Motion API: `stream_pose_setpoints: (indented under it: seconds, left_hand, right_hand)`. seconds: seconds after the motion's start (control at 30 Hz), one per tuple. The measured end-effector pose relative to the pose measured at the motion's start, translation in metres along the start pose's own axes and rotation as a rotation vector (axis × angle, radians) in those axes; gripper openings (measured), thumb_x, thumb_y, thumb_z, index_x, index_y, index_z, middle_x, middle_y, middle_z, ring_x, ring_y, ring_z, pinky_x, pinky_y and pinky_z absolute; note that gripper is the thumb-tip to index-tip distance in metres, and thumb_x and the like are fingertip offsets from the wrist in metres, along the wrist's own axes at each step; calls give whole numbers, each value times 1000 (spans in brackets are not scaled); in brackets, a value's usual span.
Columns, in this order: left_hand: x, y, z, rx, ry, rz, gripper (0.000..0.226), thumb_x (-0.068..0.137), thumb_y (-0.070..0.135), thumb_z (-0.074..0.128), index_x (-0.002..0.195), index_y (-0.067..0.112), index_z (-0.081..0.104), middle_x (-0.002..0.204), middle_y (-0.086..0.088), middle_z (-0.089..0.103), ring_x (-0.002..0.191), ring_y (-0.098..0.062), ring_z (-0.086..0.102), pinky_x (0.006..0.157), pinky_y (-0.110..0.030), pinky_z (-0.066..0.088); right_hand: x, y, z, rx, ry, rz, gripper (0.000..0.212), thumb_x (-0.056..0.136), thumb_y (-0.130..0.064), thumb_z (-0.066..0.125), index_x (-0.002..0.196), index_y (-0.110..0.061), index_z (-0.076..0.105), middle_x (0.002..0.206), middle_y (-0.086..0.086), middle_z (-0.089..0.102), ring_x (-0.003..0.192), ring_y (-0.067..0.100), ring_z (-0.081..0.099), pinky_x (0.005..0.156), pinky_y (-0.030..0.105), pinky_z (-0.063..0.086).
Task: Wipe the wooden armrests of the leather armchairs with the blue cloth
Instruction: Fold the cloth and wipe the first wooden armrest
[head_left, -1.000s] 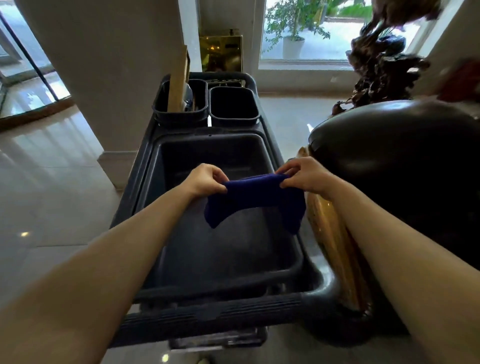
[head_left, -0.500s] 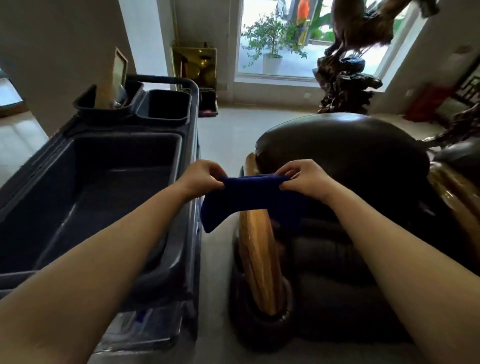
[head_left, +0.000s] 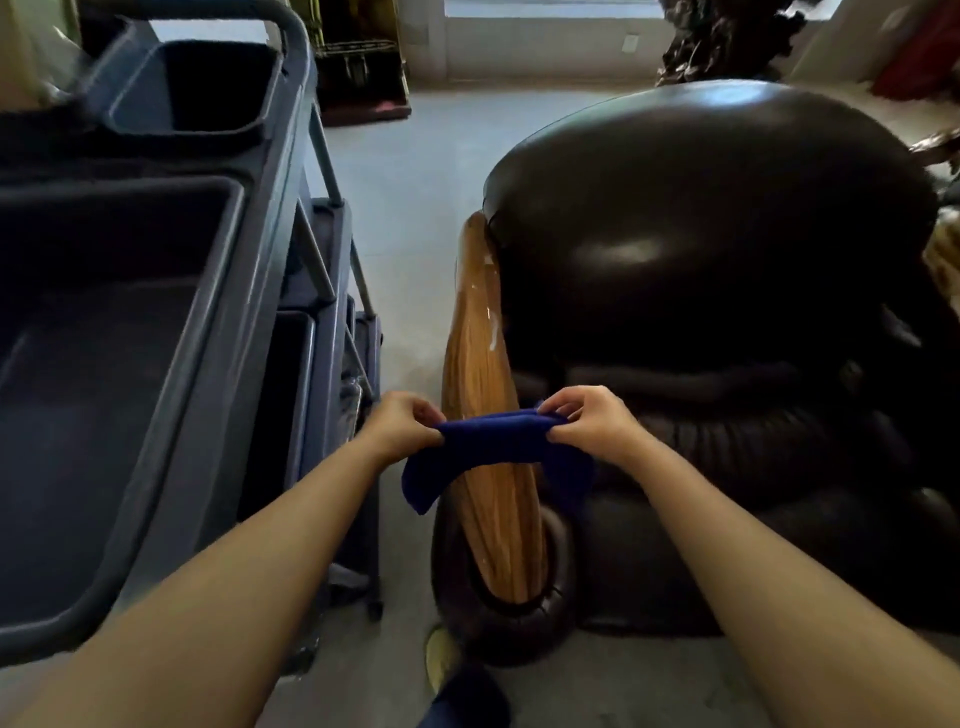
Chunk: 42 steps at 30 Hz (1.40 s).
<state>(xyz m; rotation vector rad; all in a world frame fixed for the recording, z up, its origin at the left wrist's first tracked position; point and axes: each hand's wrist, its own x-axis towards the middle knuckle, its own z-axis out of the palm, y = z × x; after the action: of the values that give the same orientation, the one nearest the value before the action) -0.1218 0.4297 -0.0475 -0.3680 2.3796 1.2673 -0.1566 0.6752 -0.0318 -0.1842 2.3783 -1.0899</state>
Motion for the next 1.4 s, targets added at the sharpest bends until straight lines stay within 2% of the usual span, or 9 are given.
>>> stream_pose_setpoints:
  seconds: [0.27, 0.43, 0.53, 0.6, 0.67, 0.8, 0.97, 1.17, 1.4]
  left_hand:
    - [94, -46, 46, 119, -29, -62, 25, 72, 5, 68, 69, 28, 58, 76, 6, 62, 75, -9, 59, 61, -18, 45]
    - [154, -70, 50, 137, 54, -48, 22, 73, 8, 66, 76, 28, 60, 83, 6, 64, 83, -12, 63, 68, -23, 50]
    - [174, -77, 56, 164, 227, 40, 29, 76, 13, 64, 104, 21, 61, 107, -2, 62, 101, -19, 59, 84, -26, 45]
    - [181, -81, 69, 186, 362, 107, 46, 84, 21, 56, 129, 17, 46, 135, -6, 50, 126, -22, 44, 101, -30, 35]
    - [183, -83, 85, 244, 450, 142, 56, 92, 33, 38, 144, 24, 19, 155, -1, 19, 144, -17, 12, 115, -36, 12]
    - [184, -88, 117, 440, 482, 214, 59, 91, 42, 14, 142, 29, -11, 154, 5, -16, 143, -12, -17, 114, -39, -16]
    - [199, -94, 149, 429, 401, 120, 60, 88, 41, 8, 141, 21, -11, 151, 0, -18, 142, -17, -16, 119, -48, -3]
    - [235, -90, 147, 406, 539, 148, 60, 93, 35, 21, 145, 18, -1, 156, -6, 2, 145, -23, 2, 117, -50, 11]
    - [316, -53, 95, 404, 514, 179, 62, 93, 39, 19, 137, 31, -24, 148, 3, -29, 140, -16, -23, 117, -50, -1]
  right_hand:
    - [85, 85, 36, 31, -72, 102, 31, 75, -12, 68, 87, -40, 58, 97, -7, 60, 85, 7, 60, 65, 19, 48]
    - [151, 107, 45, 62, 17, 3, 31, 76, -12, 68, 91, -37, 59, 101, -8, 50, 88, 5, 53, 65, 14, 41]
    - [174, 111, 52, 90, 118, -55, 29, 78, -15, 67, 101, -30, 60, 108, -4, 49, 96, 7, 51, 71, 11, 37]
    - [182, 118, 64, 76, 222, -62, 36, 82, -20, 63, 117, -24, 55, 120, 1, 48, 111, 15, 49, 83, 12, 37]
    - [185, 123, 82, -9, 386, -60, 50, 88, -28, 55, 135, -24, 40, 142, 3, 38, 133, 18, 32, 105, 26, 30]
    - [185, 122, 121, -209, 495, -149, 60, 93, -44, 27, 143, -38, -5, 157, -4, -6, 143, 11, -11, 115, 41, -1]
    - [203, 130, 153, -322, 353, -95, 60, 91, -50, 11, 138, -36, -25, 151, -7, -26, 141, 11, -22, 118, 45, 0]
    - [245, 127, 144, -407, 432, -107, 64, 92, -45, 25, 146, -28, -6, 156, 5, -3, 143, 20, -6, 112, 44, 20]
    - [331, 100, 102, -306, 384, -133, 65, 92, -52, 22, 136, -44, -25, 145, -7, -38, 138, 12, -29, 115, 50, -5]
